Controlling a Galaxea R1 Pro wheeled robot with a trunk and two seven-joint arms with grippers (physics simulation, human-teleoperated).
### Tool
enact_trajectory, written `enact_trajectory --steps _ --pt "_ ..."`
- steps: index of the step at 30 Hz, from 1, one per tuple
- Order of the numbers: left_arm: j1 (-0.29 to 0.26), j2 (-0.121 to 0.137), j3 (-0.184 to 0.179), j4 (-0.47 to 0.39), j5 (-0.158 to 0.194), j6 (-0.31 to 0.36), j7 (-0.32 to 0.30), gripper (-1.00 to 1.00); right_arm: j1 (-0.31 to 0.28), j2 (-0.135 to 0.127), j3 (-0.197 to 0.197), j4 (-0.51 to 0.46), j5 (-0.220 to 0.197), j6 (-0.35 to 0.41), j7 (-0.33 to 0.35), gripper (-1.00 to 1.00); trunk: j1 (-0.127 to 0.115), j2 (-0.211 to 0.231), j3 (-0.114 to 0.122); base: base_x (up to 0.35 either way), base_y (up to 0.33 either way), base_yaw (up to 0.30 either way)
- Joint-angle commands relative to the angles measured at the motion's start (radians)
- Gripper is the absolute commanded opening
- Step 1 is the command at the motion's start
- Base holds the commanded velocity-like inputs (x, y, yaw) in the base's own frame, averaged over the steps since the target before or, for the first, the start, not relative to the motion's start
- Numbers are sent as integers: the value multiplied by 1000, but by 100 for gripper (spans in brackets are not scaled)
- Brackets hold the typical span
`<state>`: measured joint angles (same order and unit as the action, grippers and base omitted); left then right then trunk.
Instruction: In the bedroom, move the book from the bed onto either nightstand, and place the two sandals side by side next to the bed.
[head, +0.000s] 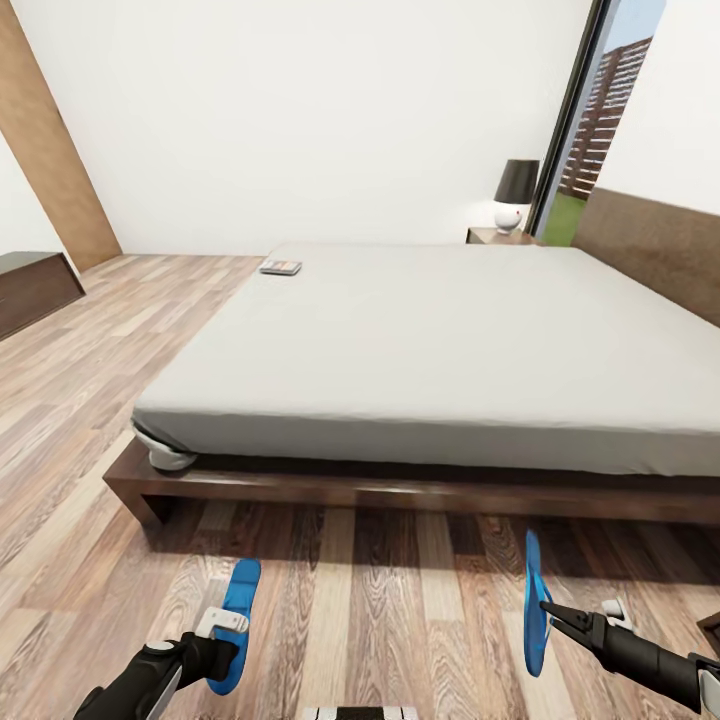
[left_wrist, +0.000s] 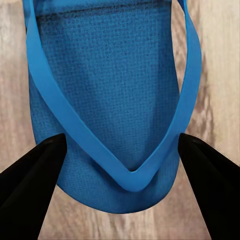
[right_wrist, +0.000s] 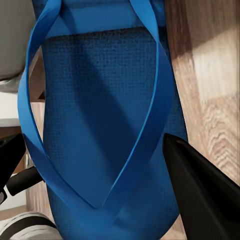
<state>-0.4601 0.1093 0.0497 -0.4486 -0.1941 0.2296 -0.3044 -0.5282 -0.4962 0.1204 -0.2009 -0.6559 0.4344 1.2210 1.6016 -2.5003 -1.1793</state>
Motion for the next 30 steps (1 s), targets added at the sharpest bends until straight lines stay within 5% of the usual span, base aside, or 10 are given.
enact_trajectory --steps 1,30 --pt "0 0 6 -2 -8 5 -7 -100 -1 -1 7 0 -11 10 2 -100 0 -1 -5 0 0 0" --pt "0 -8 6 -2 -8 5 -8 -100 0 -1 7 0 -11 10 2 -100 13 -7 -117 0 0 0"
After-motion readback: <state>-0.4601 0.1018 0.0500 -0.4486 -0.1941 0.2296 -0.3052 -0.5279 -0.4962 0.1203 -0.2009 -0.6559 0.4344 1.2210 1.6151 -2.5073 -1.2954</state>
